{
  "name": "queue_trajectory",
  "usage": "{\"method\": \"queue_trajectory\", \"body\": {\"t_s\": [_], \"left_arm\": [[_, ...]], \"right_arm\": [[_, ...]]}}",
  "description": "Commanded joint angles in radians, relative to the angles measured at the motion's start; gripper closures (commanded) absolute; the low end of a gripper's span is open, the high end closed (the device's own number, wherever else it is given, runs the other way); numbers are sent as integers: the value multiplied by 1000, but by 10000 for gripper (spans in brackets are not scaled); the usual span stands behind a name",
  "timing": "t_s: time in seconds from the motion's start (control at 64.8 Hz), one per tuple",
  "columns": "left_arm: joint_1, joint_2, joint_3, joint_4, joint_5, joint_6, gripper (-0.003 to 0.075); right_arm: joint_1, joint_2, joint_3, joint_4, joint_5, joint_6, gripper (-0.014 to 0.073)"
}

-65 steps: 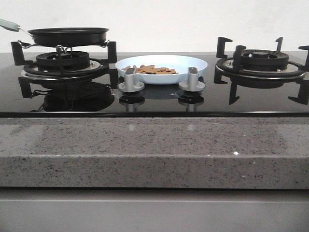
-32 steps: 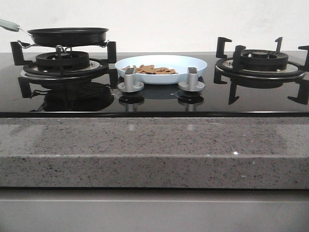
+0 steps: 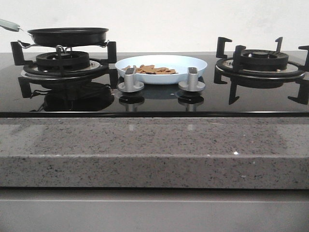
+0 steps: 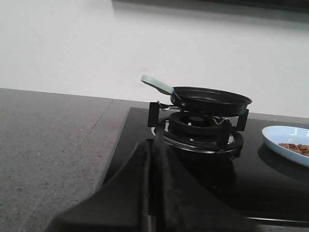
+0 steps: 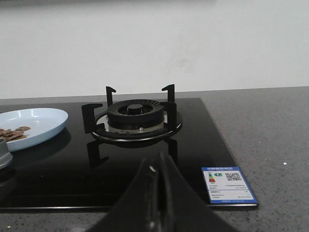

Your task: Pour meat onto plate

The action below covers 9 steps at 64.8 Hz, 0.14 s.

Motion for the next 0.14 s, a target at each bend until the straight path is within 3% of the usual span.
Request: {"method": "queue_trajectory", "body": {"t_s": [0.0, 0.123], "left_arm": [[-2, -18, 6, -8, -75, -2, 741], [-2, -18, 6, -8, -75, -2, 741]], "right_arm": [[-8, -16, -6, -20, -88, 0, 662], [-8, -16, -6, -20, -88, 0, 662]]}}
